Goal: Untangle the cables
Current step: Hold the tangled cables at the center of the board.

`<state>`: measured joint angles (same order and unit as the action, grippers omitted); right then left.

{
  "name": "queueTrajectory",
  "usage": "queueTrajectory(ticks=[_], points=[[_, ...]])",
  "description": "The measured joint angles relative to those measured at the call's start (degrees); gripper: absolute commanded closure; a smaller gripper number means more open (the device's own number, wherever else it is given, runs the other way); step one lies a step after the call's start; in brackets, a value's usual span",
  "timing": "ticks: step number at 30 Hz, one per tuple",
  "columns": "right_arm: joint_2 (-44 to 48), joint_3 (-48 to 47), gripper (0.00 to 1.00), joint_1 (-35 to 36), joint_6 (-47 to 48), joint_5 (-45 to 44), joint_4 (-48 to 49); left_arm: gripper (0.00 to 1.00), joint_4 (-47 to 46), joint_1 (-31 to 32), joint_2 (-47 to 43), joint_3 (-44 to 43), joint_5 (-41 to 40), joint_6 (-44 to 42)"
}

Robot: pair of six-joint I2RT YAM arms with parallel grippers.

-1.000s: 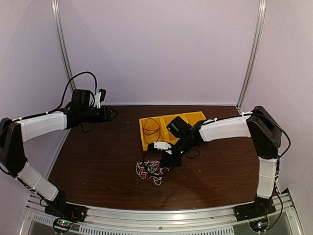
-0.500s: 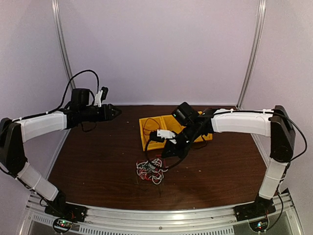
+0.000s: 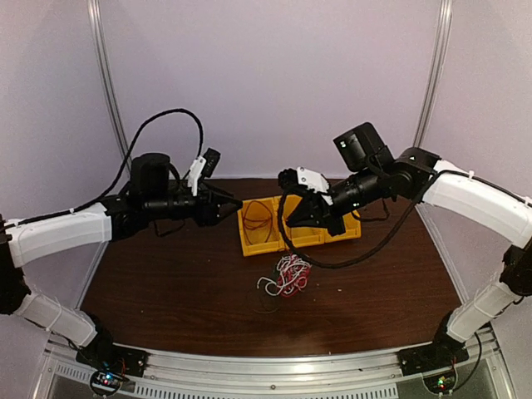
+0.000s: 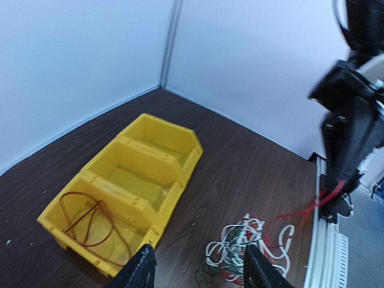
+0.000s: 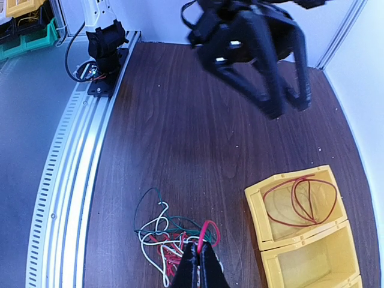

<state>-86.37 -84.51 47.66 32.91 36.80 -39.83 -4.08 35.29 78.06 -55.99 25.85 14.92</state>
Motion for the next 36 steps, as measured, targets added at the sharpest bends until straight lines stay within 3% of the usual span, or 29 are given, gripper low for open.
queueTrajectory(ticks=[6, 13, 28, 36], points=[[4.98, 0.17, 1.00, 0.00, -0.02, -1.25, 0.04, 0.48, -9.25, 14.01, -5.73, 5.86, -4.00, -1.42], [6.97, -0.92, 1.00, 0.00, -0.17, -2.14, 0.42, 0.52, -15.82, 24.37, 1.97, 6.29, -13.11, -2.71], [9.44, -4.59, 1.00, 0.00, -2.25, -0.50, 0.76, 0.58, -27.65, 25.57, 19.74, 3.61, -31.71, 2.36], [9.42, -15.67, 1.00, -0.20, -2.03, -0.85, -1.75, 0.59, -30.75, 25.57, 25.20, 4.42, -34.91, 4.52]])
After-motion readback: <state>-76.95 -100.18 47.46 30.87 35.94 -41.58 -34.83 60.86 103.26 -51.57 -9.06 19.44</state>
